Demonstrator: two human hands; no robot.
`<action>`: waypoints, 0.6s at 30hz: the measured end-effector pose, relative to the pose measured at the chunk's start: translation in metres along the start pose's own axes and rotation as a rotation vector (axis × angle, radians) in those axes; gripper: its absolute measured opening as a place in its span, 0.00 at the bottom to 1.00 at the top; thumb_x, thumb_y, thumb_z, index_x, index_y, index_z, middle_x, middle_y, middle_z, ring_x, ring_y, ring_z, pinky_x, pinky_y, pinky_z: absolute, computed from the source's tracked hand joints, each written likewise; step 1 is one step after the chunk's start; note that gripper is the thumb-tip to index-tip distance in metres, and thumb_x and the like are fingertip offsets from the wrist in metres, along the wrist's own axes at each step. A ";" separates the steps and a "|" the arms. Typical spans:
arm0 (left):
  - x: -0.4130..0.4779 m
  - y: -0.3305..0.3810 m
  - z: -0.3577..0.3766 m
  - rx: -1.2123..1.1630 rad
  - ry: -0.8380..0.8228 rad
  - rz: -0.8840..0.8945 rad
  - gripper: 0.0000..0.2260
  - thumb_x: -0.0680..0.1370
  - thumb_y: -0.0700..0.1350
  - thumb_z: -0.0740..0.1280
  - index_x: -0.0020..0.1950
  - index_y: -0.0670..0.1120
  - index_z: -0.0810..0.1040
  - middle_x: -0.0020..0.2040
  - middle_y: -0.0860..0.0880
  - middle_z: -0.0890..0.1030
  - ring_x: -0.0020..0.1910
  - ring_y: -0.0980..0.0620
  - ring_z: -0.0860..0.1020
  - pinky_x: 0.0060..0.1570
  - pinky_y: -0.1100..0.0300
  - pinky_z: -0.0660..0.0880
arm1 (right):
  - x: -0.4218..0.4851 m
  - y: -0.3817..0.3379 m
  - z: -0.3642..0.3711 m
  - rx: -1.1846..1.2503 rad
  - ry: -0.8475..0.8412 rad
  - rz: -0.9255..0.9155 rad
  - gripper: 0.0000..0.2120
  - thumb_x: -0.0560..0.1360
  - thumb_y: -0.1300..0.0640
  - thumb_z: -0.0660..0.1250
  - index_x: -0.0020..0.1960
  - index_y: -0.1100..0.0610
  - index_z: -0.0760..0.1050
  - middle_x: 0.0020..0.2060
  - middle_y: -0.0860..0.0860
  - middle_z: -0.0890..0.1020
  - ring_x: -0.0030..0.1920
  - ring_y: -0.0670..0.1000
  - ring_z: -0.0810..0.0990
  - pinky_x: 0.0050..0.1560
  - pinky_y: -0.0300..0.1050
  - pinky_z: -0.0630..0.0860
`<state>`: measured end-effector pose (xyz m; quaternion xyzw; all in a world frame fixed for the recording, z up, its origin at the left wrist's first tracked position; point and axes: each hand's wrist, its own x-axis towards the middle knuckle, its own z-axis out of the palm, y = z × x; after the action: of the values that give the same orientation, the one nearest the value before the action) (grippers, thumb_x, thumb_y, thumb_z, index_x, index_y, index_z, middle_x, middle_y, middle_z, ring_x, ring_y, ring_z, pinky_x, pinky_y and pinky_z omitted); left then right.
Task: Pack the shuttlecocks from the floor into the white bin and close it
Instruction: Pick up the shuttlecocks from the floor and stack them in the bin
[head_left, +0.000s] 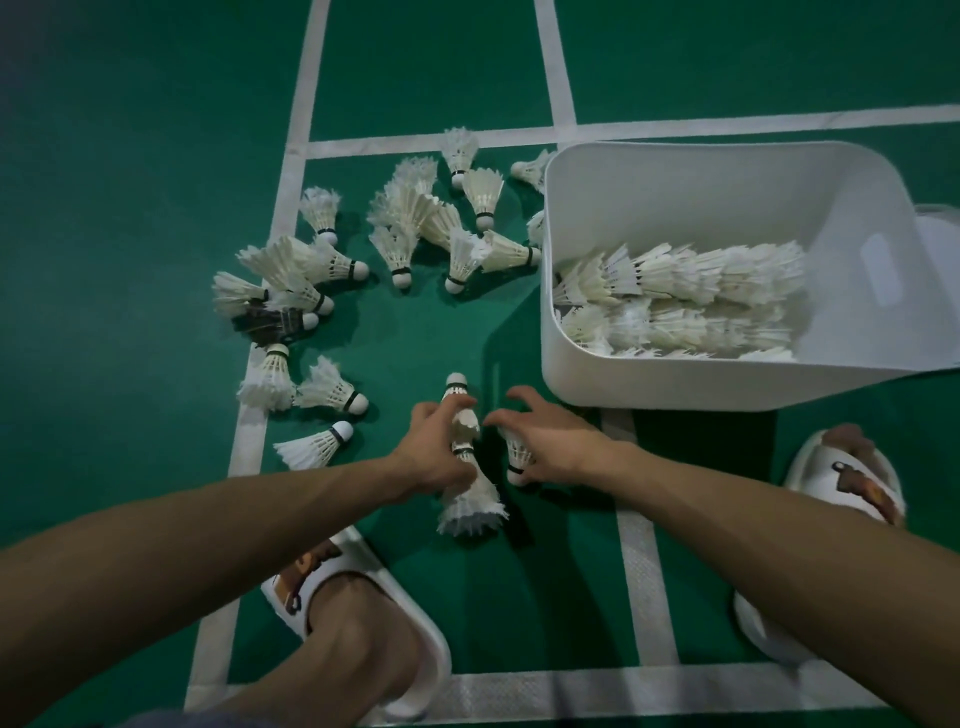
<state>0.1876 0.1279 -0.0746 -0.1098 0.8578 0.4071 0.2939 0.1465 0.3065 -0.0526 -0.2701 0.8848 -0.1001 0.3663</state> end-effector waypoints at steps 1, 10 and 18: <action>-0.001 0.003 0.003 -0.011 0.005 -0.010 0.36 0.68 0.38 0.73 0.71 0.55 0.62 0.67 0.45 0.58 0.50 0.47 0.73 0.39 0.61 0.78 | -0.002 0.002 0.000 -0.019 0.006 0.003 0.35 0.71 0.58 0.73 0.72 0.44 0.61 0.76 0.53 0.51 0.68 0.61 0.69 0.66 0.54 0.70; -0.001 0.021 0.004 0.060 0.041 0.066 0.42 0.60 0.40 0.82 0.70 0.53 0.67 0.67 0.45 0.65 0.58 0.50 0.70 0.61 0.62 0.68 | -0.020 0.012 -0.012 -0.001 0.171 0.023 0.22 0.72 0.52 0.71 0.63 0.51 0.67 0.59 0.52 0.70 0.57 0.56 0.74 0.56 0.52 0.75; -0.022 0.072 -0.084 -0.230 -0.013 0.102 0.37 0.65 0.29 0.74 0.68 0.53 0.69 0.61 0.43 0.75 0.47 0.43 0.81 0.41 0.52 0.82 | -0.058 -0.030 -0.071 0.033 0.302 -0.130 0.22 0.69 0.46 0.74 0.56 0.52 0.70 0.50 0.49 0.75 0.52 0.51 0.76 0.50 0.45 0.73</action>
<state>0.1398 0.1095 0.0258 -0.0964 0.8079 0.5180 0.2638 0.1427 0.3118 0.0441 -0.3026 0.9086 -0.1778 0.2263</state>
